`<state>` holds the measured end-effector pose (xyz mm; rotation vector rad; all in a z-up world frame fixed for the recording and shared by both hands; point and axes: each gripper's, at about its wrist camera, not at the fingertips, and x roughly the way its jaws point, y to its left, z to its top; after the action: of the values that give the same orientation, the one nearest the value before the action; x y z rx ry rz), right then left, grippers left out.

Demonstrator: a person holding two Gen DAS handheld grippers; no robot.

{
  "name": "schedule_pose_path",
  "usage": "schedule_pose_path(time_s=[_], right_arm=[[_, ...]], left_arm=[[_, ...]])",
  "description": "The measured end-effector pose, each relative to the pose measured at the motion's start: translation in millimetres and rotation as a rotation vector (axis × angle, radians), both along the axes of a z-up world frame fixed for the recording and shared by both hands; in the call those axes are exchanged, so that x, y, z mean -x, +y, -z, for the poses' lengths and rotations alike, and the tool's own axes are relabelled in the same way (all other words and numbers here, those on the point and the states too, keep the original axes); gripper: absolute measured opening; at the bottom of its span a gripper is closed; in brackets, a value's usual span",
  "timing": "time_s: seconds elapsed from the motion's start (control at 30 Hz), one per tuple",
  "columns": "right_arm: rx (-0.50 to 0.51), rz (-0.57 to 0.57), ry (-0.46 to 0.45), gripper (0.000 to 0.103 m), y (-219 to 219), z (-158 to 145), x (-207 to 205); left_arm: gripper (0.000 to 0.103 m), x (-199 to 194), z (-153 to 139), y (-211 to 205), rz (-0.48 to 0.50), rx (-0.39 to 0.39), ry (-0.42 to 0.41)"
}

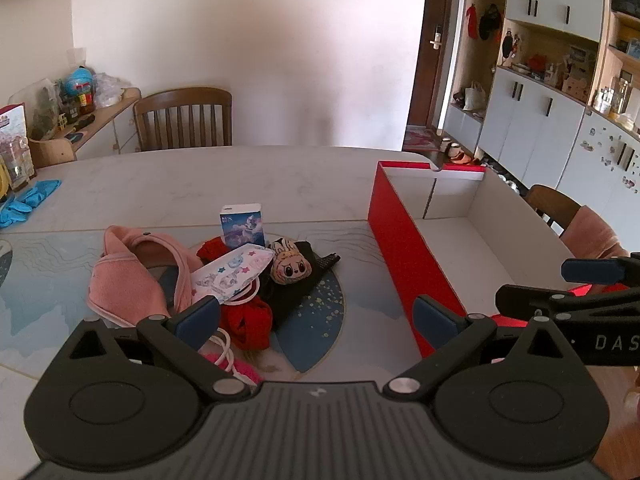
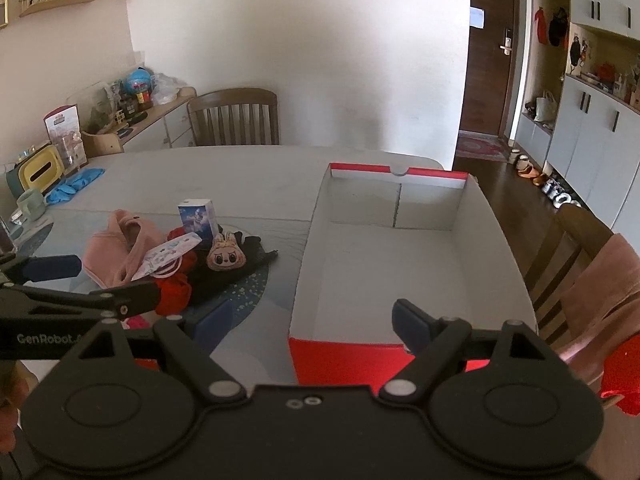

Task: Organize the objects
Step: 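Move the left gripper over the pile toward the white cable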

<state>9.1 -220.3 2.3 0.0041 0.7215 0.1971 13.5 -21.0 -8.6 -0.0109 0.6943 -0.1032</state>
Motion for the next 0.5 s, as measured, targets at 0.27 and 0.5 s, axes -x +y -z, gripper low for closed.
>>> schedule_pose_path(time_s=[0.27, 0.5], right_arm=[[0.006, -0.012, 0.004, 0.087, -2, 0, -8], [0.021, 0.052, 0.006, 0.087, -25, 1, -24]], left_arm=[[0.103, -6, -3, -1, -0.008, 0.003, -0.002], [0.103, -11, -2, 2, -0.022, 0.019, -0.005]])
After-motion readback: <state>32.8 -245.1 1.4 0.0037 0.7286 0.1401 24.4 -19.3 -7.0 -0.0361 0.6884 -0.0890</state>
